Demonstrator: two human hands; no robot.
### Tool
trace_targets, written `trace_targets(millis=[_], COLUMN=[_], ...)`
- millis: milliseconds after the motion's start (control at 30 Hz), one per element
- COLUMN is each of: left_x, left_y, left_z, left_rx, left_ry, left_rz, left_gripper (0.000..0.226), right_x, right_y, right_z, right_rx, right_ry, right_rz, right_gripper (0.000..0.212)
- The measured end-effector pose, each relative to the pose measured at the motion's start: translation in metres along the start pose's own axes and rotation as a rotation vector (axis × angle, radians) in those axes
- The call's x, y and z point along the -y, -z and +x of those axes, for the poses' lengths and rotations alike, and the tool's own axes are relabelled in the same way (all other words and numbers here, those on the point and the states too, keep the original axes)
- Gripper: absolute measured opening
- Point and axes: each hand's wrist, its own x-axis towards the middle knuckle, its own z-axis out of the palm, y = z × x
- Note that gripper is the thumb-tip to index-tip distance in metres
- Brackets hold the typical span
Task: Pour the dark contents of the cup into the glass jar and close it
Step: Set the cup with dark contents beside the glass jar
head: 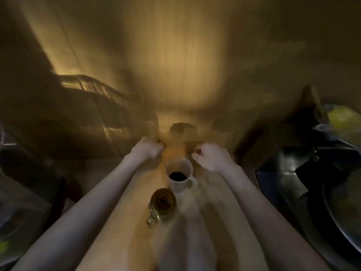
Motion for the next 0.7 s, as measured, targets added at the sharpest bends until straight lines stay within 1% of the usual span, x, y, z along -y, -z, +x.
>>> trace_targets(millis=[33, 100, 200, 300, 400, 467, 533, 600, 700], left_x=[0.005, 0.015, 0.025, 0.031, 0.036, 0.039, 0.040, 0.038, 0.032], left_y=[-0.006, -0.019, -0.040, -0.053, -0.066, -0.074, -0.079, -0.080, -0.077], left_z=[0.000, 0.005, 0.000, 0.000, -0.002, -0.005, -0.009, -0.013, -0.018], left_rx=[0.035, 0.027, 0.033, 0.061, 0.112, 0.129, 0.131, 0.142, 0.164], left_ry=[-0.006, 0.001, 0.034, 0.089, 0.141, 0.143, 0.121, 0.087, 0.082], left_rz=[0.047, 0.072, -0.063, -0.210, -0.382, -0.483, -0.524, -0.546, -0.607], left_gripper=[0.030, 0.028, 0.030, 0.047, 0.052, 0.055, 0.057, 0.055, 0.054], right_x=[-0.003, -0.011, -0.022, -0.031, -0.035, -0.039, -0.042, -0.045, -0.047], right_y=[-0.010, -0.031, -0.062, -0.085, -0.103, -0.113, -0.120, -0.124, -0.123], right_z=[-0.001, 0.001, 0.003, 0.006, 0.007, 0.007, 0.004, 0.001, -0.001], right_rx=[0.006, -0.002, 0.073, 0.081, 0.047, -0.002, -0.046, -0.080, -0.113], right_ry=[-0.013, -0.058, -0.125, -0.153, -0.148, -0.123, -0.122, -0.135, -0.153], right_rz=[0.002, 0.005, 0.007, 0.072, 0.214, 0.295, 0.357, 0.411, 0.458], right_gripper=[0.030, 0.025, 0.023, 0.028, 0.033, 0.024, 0.014, 0.013, 0.008])
